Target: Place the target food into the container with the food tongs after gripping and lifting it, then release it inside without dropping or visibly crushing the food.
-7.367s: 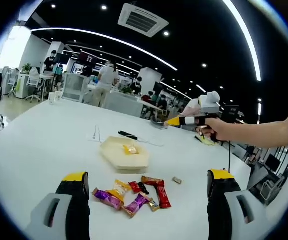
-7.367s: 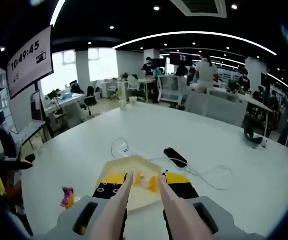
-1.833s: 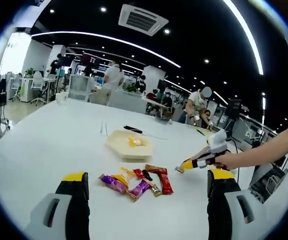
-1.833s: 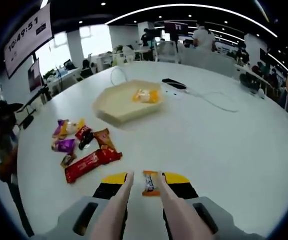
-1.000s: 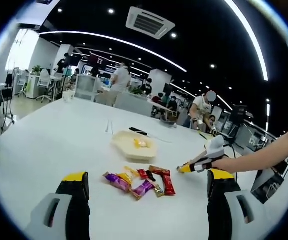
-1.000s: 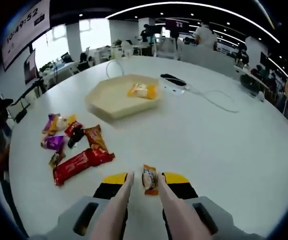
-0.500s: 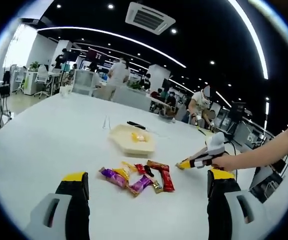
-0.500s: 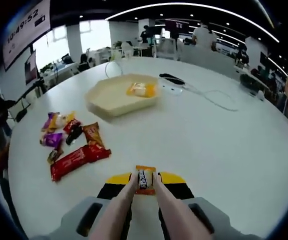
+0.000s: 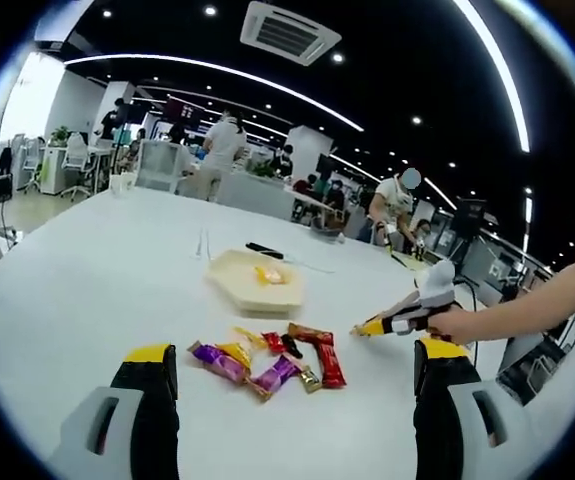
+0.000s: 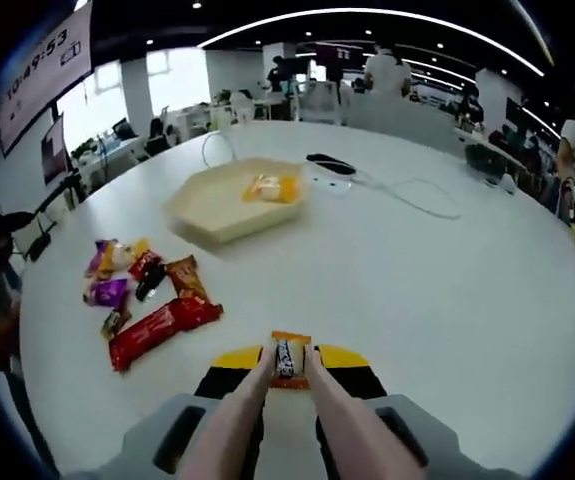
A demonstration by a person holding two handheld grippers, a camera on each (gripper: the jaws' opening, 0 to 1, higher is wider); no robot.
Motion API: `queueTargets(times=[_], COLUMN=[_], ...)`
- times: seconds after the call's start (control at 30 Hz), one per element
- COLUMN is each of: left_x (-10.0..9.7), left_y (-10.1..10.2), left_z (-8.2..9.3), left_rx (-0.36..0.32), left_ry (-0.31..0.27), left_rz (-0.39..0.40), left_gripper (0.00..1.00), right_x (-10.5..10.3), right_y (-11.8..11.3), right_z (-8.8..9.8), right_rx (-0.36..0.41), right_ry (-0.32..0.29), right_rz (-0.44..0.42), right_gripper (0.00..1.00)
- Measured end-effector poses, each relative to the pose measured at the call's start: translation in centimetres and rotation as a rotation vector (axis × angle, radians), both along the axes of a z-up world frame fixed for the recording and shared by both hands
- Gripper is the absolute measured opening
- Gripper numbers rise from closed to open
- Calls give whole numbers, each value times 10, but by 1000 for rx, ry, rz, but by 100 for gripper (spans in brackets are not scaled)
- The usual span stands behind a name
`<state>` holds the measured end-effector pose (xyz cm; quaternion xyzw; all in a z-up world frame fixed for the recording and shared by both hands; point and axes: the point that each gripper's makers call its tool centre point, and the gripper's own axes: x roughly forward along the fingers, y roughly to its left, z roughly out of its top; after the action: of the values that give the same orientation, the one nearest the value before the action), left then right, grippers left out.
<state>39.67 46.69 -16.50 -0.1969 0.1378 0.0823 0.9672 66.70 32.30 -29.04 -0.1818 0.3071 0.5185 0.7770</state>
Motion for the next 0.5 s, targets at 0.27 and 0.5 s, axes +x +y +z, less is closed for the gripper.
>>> queueTargets(times=[0.27, 0.5], left_x=[11, 15], left_y=[-2, -6], left_z=[3, -6], left_rx=[7, -1], left_ry=[9, 56], left_rz=[-13, -28], left_gripper=[99, 99], right_x=[10, 15], right_y=[-10, -15], right_z=[8, 17], right_rx=[43, 106], right_ry=[51, 78], right_rz=[-69, -115], right_gripper=[18, 18])
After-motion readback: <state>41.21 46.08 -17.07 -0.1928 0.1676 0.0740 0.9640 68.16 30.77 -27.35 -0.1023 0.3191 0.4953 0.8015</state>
